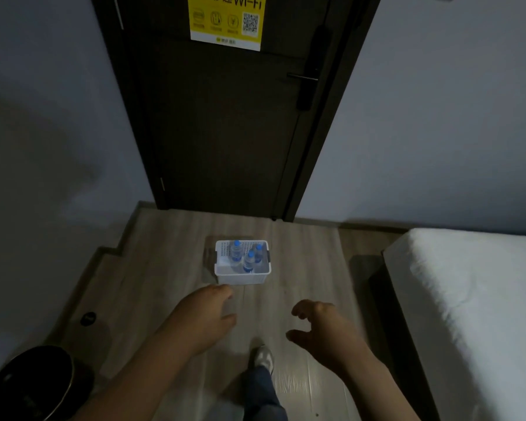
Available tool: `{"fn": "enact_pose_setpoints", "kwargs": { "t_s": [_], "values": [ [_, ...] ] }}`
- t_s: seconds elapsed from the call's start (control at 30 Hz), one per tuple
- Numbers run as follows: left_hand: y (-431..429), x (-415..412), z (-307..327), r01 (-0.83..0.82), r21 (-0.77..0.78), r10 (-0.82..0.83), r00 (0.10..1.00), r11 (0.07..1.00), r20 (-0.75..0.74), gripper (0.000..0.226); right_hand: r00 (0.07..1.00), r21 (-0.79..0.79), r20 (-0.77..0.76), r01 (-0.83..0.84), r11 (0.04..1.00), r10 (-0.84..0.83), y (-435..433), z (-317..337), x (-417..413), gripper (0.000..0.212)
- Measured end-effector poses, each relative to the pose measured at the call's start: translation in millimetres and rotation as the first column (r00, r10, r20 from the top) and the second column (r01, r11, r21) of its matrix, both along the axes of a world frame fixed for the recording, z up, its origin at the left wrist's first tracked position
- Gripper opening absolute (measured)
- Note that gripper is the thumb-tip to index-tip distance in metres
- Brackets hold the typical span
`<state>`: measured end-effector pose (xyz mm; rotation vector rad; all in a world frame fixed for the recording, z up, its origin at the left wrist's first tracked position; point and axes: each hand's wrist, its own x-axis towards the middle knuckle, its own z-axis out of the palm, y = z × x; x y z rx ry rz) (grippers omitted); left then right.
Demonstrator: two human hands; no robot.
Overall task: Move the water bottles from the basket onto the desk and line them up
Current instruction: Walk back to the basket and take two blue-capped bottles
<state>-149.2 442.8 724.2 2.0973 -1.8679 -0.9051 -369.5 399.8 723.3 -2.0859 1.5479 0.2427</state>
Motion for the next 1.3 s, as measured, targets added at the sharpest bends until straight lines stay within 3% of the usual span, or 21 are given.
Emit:
{"fn": "enact_pose_setpoints", "kwargs": {
  "t_s": [0.37, 0.63, 0.73, 0.93, 1.3],
  "values": [
    [-185.5, -4.0, -11.7, -0.079, 0.071, 0.077, 0.996, 0.994, 0.038, 0.028, 0.997, -0.029, 0.063, -0.045, 0.999, 0.047, -211.8, -20.7, -3.1, 0.044],
    [-260.4, 14.5, -56.5, -0.139, 0.096, 0.136, 0.99, 0.986, 0.034, 0.021, 0.995, -0.032, 0.097, -0.025, 0.999, 0.028, -294.7, -64.6, 9.7, 0.04],
    [-280.8, 30.5, -86.5, -0.15, 0.095, 0.147, 0.988, 0.984, 0.039, 0.018, 0.997, 0.0, 0.08, -0.025, 1.0, 0.025, -316.3, -88.1, 18.7, 0.038],
    [-316.4, 58.1, -160.4, -0.166, 0.091, 0.161, 0.985, 0.982, 0.067, 0.036, 0.995, 0.012, 0.095, 0.024, 1.0, -0.025, -350.9, -151.1, 42.1, 0.04],
    [-371.2, 82.4, -331.5, -0.12, 0.156, 0.112, 0.992, 0.98, 0.059, 0.039, 0.99, 0.003, 0.126, 0.067, 0.998, -0.067, -393.2, -318.5, 74.6, 0.041]
  ]
}}
